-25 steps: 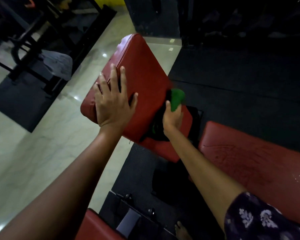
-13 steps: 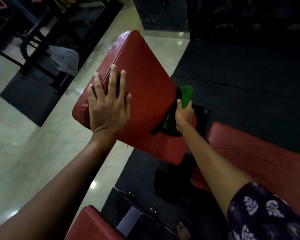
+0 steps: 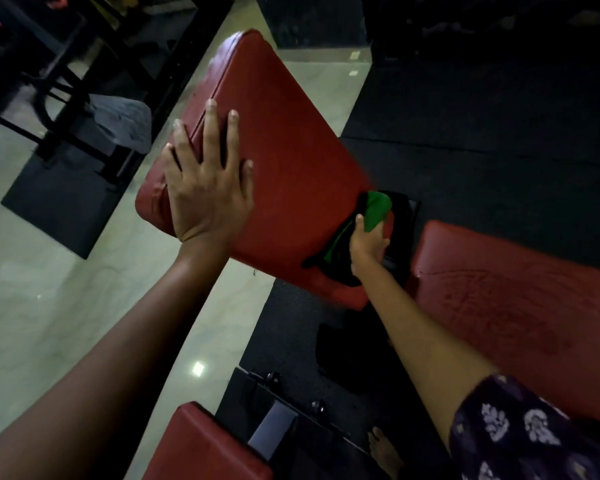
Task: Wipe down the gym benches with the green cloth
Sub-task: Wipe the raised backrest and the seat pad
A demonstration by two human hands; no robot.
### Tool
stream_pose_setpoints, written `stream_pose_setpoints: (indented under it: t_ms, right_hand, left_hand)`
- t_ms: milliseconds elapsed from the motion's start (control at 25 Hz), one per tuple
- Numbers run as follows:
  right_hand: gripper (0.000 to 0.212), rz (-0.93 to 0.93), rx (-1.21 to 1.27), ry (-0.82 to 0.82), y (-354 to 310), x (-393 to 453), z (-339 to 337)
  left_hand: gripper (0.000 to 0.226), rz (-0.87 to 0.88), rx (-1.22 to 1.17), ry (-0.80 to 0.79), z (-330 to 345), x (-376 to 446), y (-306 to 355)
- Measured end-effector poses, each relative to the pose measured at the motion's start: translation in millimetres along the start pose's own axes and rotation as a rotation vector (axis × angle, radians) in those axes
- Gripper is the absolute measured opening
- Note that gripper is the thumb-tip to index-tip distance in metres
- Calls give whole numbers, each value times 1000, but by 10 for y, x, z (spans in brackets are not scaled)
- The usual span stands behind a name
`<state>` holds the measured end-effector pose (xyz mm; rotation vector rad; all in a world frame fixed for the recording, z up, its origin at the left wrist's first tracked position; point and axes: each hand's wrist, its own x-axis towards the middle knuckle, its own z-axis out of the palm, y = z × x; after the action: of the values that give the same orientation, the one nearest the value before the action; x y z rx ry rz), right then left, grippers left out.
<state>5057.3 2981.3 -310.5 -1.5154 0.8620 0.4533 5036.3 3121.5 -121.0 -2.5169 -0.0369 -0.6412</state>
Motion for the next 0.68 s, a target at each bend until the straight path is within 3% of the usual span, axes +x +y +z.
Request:
stream_pose_setpoints:
  t_ms: [280, 440, 600, 680]
  right_hand:
    - [60, -406, -104, -62, 395, -1097, 324]
    - [56, -300, -77, 29, 463, -739, 276]
    - [51, 16, 102, 118, 456, -691, 280]
    - [51, -43, 39, 74, 496, -827, 284]
  left_hand:
    - [56, 0, -97, -72, -100, -19, -14]
    - [64, 62, -111, -91, -135, 13, 18]
    - [69, 188, -124, -68, -125, -94, -13]
    - [69, 354, -159, -61, -93, -217, 34]
